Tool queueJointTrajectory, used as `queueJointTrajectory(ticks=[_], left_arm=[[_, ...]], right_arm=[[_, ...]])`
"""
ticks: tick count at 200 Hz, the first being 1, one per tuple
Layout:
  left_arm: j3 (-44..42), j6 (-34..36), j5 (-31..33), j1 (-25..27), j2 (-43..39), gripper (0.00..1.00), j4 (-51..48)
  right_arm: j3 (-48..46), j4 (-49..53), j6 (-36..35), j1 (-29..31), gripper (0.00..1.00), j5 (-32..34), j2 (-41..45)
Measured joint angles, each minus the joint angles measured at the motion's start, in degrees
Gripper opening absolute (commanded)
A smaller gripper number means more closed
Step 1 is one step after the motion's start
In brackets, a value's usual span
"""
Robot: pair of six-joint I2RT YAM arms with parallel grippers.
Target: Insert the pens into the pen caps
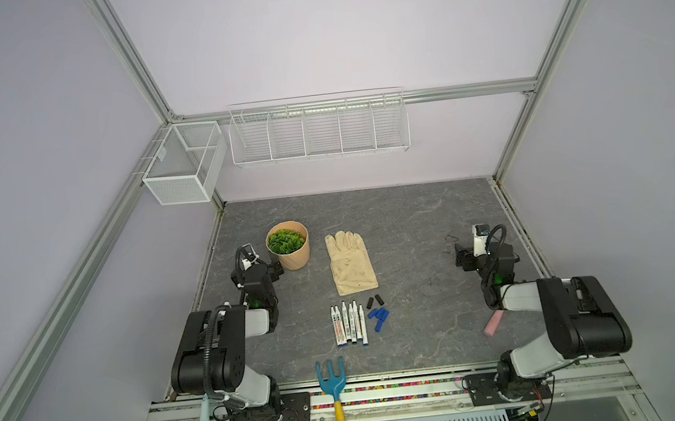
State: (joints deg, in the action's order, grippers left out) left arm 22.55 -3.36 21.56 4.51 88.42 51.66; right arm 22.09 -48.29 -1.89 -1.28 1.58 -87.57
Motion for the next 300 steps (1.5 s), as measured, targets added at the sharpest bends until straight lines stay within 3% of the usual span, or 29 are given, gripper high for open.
queueJointTrajectory(ticks=[300], left_arm=[[0.0,0.8,-2.0,0.1,-0.3,0.99,-0.6]], right_arm=[[0.5,1.4,0.2,0.2,0.89,-0.1,0.2]])
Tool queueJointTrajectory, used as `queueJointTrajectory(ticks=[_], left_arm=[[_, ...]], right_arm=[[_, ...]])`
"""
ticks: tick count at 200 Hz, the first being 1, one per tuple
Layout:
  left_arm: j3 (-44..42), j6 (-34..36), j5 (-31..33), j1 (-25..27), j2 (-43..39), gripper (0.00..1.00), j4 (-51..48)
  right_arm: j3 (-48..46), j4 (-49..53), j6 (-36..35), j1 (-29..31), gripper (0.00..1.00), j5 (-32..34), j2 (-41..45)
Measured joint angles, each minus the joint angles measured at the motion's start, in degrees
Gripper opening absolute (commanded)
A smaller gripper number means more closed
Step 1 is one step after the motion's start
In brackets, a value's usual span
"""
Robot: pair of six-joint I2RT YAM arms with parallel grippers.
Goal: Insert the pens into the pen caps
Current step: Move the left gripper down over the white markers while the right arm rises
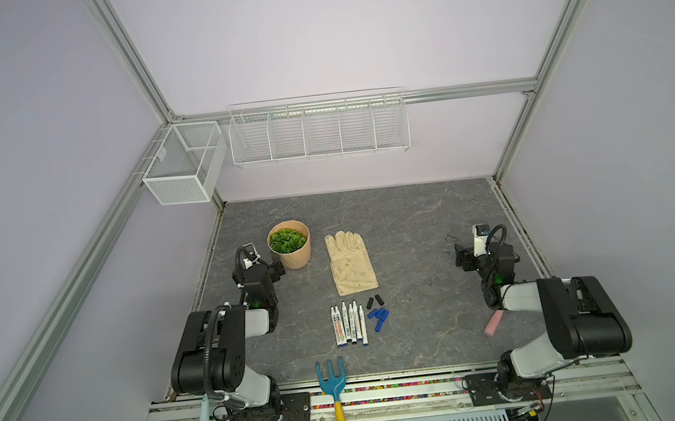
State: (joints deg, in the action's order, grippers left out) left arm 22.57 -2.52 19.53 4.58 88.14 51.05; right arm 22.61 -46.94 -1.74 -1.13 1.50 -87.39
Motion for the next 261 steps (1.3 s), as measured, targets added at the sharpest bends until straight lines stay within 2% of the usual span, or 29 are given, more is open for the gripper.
queueJointTrajectory(ticks=[9,16,34,51,71,89,124,152,173,214,261], left_arm=[[0.7,0.1,0.2,0.1,-1.5,0.99,-4.2],[2.8,-0.6,0.8,0.3,-3.9,0.99,-11.5],[12.9,-5.0,3.2,0.8,-9.7,0.99,-29.9],[19.1,-11.4,7.9,2.9,-16.6,0.99,-39.1],[16.8,-18.8,11.1,8.5,-27.9,1.00,-46.0],[11.7,-27.1,13.7,16.4,-38.0,1.00,-55.6],[6.0,-38.6,13.2,29.9,-48.2,0.99,-73.9],[5.5,-42.2,7.8,36.8,-47.7,0.98,-80.8],[5.1,-43.9,3.2,40.2,-44.3,0.95,-82.8],[4.6,-45.1,-4.3,41.5,-35.3,0.94,-83.3],[6.4,-45.0,-8.6,43.2,-27.5,0.92,-84.4]], right_arm=[[1.6,4.1,0.0,0.2,0.95,0.2,0.8],[4.2,9.7,0.0,0.5,1.00,0.2,1.8],[15.3,24.2,2.9,1.1,0.99,1.0,4.3],[21.6,29.6,7.1,3.2,0.99,3.8,8.2],[22.9,34.6,13.4,9.3,0.99,7.5,15.2],[24.4,41.2,18.8,15.4,0.99,9.2,18.0],[27.6,54.7,26.7,24.3,0.98,12.2,18.6],[31.2,60.8,28.1,29.8,0.99,14.7,18.4],[33.4,62.2,28.1,30.6,0.99,15.2,17.6],[35.1,62.7,27.0,30.5,0.99,13.7,14.8],[35.4,63.8,26.2,30.5,1.00,12.2,14.0]])
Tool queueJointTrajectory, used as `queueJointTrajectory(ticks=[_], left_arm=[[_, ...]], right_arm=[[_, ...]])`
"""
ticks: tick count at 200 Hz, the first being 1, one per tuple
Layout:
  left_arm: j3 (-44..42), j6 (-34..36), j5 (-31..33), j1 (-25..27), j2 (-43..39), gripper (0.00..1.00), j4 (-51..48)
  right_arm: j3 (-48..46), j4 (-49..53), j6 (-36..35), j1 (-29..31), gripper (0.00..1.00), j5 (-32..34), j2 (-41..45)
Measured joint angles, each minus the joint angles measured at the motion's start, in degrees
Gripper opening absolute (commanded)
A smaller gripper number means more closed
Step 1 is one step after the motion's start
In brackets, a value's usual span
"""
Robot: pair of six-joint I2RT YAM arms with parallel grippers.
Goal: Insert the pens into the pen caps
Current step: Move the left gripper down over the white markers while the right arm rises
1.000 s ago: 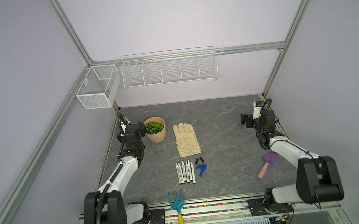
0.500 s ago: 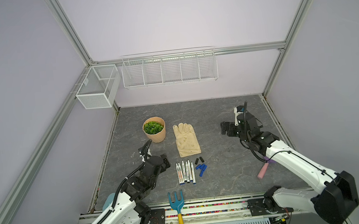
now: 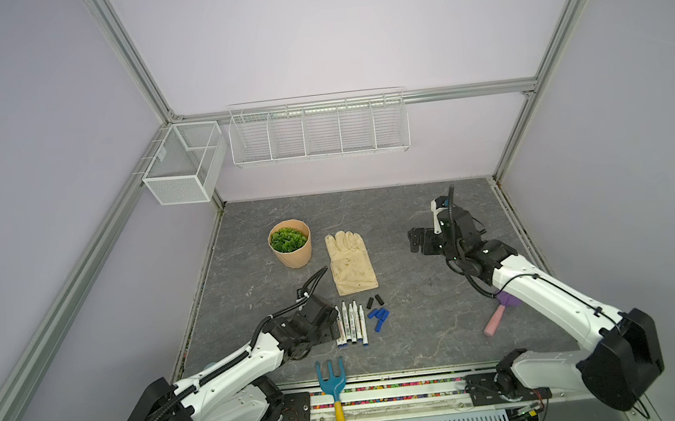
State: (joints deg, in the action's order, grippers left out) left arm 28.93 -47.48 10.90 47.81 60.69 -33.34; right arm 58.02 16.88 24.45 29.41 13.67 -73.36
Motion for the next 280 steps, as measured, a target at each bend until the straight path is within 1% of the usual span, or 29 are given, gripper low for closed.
queueJointTrajectory(ticks=[20,44,80,142,183,194,224,280], left_arm=[[0.9,0.2,-1.3,0.1,1.7,0.92,0.3],[1.7,0.2,-2.2,0.2,4.1,0.87,0.3],[2.0,-0.4,-1.9,0.2,5.5,0.83,-0.1],[2.4,-0.5,-1.9,0.2,8.4,0.80,0.2],[3.1,-0.5,-1.9,0.2,9.6,0.75,0.4],[3.2,-0.5,-1.9,0.2,9.9,0.72,0.4],[3.4,-1.0,-1.8,0.2,10.1,0.69,0.2],[3.4,-1.7,-1.5,0.2,11.0,0.56,-0.9]], right_arm=[[0.2,0.3,-0.5,0.0,1.00,0.0,-0.3],[0.3,0.9,-1.1,0.0,1.00,0.0,-0.5],[0.6,1.5,-1.8,0.0,1.00,0.0,-0.5],[1.0,1.7,-2.2,0.0,1.00,0.0,-0.5],[1.0,1.7,-2.3,0.0,1.00,0.0,-0.5],[1.0,1.8,-2.3,0.0,1.00,0.0,-0.5],[1.0,1.8,-2.4,0.0,1.00,0.0,-0.5],[1.0,1.8,-2.4,0.0,1.00,0.1,-0.5]])
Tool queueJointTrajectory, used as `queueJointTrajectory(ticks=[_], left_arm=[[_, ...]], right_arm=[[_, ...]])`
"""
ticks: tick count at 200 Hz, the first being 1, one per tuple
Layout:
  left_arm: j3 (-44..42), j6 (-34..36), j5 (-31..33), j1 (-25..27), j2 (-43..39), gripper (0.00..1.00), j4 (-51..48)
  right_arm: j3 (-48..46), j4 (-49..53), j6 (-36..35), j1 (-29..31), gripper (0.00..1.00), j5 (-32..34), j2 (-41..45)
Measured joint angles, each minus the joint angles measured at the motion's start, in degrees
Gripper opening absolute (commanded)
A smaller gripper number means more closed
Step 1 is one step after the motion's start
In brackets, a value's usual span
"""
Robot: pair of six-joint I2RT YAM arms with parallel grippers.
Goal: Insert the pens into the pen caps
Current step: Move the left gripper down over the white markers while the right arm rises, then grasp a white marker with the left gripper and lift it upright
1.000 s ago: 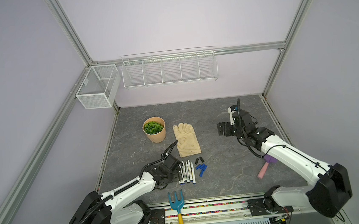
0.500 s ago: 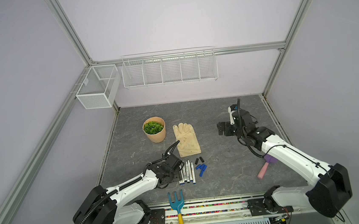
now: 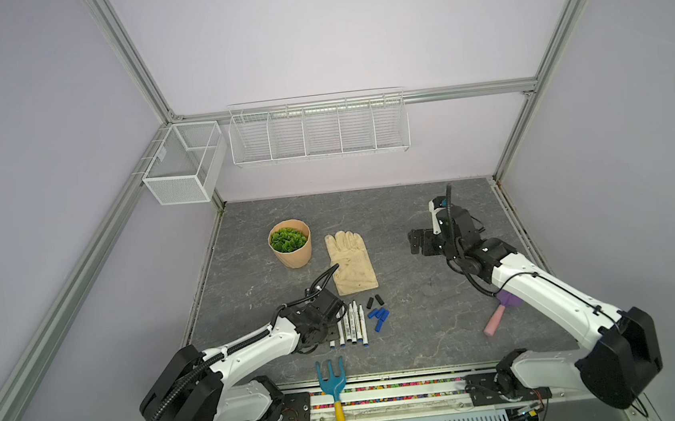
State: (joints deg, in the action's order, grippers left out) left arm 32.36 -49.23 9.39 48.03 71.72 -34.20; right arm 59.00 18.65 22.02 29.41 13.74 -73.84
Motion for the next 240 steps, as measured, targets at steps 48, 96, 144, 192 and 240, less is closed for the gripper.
queueJointTrajectory(ticks=[48,96,144,192,240], left_arm=[[0.9,0.3,0.9,0.0,2.1,0.35,-0.5],[3.2,0.9,1.0,0.0,5.3,0.06,-0.4],[5.0,2.7,-0.8,0.0,7.2,0.00,1.2],[5.5,3.5,-2.1,0.0,6.6,0.00,2.1],[8.7,4.5,-0.9,0.0,-0.8,0.00,-0.2]], right_arm=[[0.0,0.0,0.0,0.0,1.00,0.4,0.0],[0.5,0.6,0.0,0.0,1.00,1.4,0.0],[0.7,0.9,-0.2,0.0,1.00,3.0,0.0],[0.7,1.0,-0.9,0.0,0.99,3.0,0.2],[0.7,1.3,-1.1,0.0,1.00,2.3,1.1]])
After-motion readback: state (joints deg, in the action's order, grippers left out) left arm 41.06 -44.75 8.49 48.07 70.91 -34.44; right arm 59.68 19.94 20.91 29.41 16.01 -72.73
